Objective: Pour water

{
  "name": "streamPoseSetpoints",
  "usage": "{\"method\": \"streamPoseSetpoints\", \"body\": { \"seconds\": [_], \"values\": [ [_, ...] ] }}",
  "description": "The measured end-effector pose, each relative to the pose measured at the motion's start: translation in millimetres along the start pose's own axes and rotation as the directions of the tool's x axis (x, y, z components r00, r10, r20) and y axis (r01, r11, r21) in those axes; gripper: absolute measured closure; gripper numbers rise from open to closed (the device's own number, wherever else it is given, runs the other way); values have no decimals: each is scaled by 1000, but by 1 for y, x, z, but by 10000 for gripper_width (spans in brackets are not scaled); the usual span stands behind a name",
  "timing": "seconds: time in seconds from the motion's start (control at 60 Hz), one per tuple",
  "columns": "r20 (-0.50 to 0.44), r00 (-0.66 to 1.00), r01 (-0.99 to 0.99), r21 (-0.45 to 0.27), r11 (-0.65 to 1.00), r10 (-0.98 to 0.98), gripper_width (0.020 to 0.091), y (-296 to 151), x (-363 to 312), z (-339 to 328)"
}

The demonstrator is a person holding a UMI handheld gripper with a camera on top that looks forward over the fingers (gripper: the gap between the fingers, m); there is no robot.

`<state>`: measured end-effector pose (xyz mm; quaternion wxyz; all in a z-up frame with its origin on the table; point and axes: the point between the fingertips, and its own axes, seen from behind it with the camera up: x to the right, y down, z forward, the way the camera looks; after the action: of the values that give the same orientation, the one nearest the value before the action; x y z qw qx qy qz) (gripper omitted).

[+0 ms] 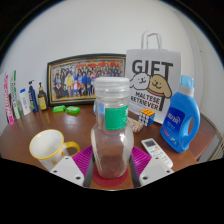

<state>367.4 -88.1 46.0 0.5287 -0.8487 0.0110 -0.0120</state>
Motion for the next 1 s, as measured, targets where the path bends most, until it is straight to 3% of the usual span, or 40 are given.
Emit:
{"method": "streamPoseSetpoints", "body": {
  "seconds": [0.05, 0.083, 0.1, 0.15, 0.2, 0.417, 0.717, 1.0],
  "values": [
    [-3, 1000, -8, -42, 999, 8, 401, 5, 0, -3],
    [-8, 1000, -11, -58, 998, 11, 251, 7, -1, -7],
    [-10, 1000, -11, -66, 998, 10, 234, 7, -1, -10],
    [-30, 1000, -5, -87, 996, 2, 272, 6, 2, -20],
    [-57, 998, 4, -103, 995, -10, 240, 3, 6, -35],
    [-121, 992, 13, -192, 981, -37, 249, -16, -9, -137],
    [-125, 991, 27, -206, 978, -53, 249, -44, -73, -263],
    [-137, 990, -9, -215, 976, -21, 247, -39, -92, -290]
  ]
}}
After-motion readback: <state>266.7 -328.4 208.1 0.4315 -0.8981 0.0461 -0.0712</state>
